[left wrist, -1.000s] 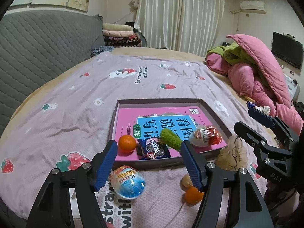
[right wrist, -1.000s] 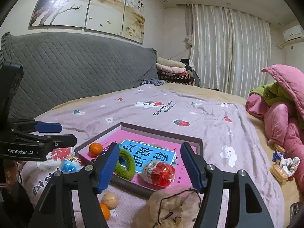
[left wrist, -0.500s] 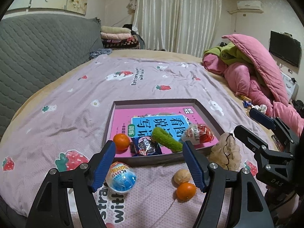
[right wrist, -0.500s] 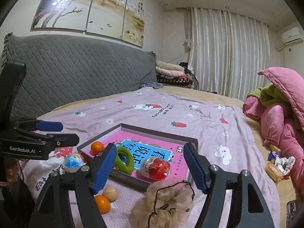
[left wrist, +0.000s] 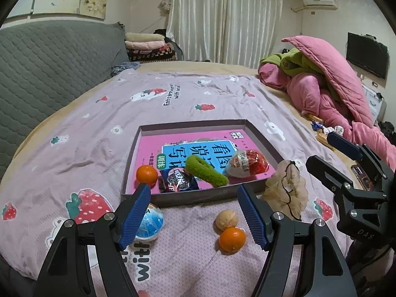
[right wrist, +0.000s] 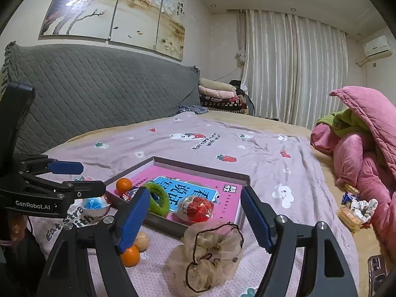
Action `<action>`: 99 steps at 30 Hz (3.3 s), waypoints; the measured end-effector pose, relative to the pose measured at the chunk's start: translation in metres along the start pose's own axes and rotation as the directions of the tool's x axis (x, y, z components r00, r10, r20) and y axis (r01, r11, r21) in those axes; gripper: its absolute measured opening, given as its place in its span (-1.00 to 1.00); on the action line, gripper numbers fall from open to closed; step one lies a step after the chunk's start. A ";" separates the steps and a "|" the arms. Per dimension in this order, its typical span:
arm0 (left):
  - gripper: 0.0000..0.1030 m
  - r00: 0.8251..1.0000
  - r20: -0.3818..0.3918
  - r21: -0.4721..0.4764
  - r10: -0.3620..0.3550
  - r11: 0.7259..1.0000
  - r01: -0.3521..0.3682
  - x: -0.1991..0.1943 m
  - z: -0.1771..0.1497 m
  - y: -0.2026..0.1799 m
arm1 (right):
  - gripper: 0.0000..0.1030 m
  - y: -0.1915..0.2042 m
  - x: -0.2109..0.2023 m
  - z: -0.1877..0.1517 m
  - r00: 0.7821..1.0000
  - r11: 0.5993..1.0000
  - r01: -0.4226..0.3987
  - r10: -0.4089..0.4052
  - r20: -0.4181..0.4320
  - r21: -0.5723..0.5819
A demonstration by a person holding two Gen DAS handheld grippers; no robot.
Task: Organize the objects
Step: 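Withdraw both open tools back from the grey box, then move right tool onto the beige mesh scrunchie and close on it while left tool nears another orange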
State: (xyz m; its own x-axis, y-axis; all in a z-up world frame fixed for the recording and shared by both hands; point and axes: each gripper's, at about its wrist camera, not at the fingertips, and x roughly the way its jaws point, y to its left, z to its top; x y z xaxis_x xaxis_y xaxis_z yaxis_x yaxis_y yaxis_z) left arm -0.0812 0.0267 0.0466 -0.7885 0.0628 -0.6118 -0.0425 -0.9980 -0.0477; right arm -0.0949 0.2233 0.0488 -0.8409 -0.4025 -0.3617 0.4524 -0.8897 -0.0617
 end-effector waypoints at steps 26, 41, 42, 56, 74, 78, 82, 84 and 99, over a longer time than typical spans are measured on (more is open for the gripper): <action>0.45 0.998 -0.061 0.042 -0.032 0.999 0.035 -0.011 -0.037 -0.023 | 0.56 -0.002 -0.007 -0.032 0.993 0.996 0.078 -0.074 -0.097 0.040; 0.45 0.987 -0.148 0.071 -0.069 0.994 0.080 0.004 -0.065 -0.036 | 0.57 -0.001 0.001 -0.052 0.976 0.991 0.128 -0.117 -0.186 0.047; 0.45 0.985 -0.154 0.067 -0.072 0.994 0.083 0.005 -0.066 -0.036 | 0.57 -0.002 0.001 -0.053 0.974 0.990 0.134 -0.123 -0.189 0.049; 0.45 0.977 -0.195 0.043 -0.089 0.994 0.099 0.020 -0.074 -0.035 | 0.57 -0.006 0.008 -0.063 0.961 0.987 0.152 -0.135 -0.243 0.053; 0.45 0.971 -0.215 -0.003 -0.107 0.994 0.109 0.050 -0.071 -0.032 | 0.57 -0.002 0.046 -0.075 0.935 0.988 0.152 -0.134 -0.328 0.031; 0.44 0.969 -0.225 -0.015 -0.102 0.995 0.101 0.060 -0.071 -0.031 | 0.57 -0.003 0.058 -0.076 0.928 0.987 0.156 -0.137 -0.347 0.027; 0.44 0.968 -0.236 -0.028 -0.091 0.996 0.086 0.069 -0.070 -0.028 | 0.57 -0.002 0.069 -0.077 0.923 0.988 0.150 -0.130 -0.362 0.027; 0.44 0.968 -0.236 -0.030 -0.084 0.996 0.080 0.072 -0.070 -0.028 | 0.57 -0.002 0.073 -0.078 0.920 0.989 0.149 -0.131 -0.368 0.022; 0.18 0.959 -0.264 -0.053 -0.100 0.995 0.090 0.090 -0.069 -0.032 | -0.18 -0.016 0.080 -0.076 0.933 0.986 0.062 -0.002 -0.360 0.155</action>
State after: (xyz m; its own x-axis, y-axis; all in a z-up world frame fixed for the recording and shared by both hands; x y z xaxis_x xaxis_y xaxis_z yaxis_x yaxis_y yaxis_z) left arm -0.1078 0.0653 -0.0615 -0.5904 0.1635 -0.7903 -0.0805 -0.9863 -0.1440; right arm -0.1470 0.2216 -0.0504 -0.6787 -0.2965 -0.6719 0.3481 -0.9355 0.0611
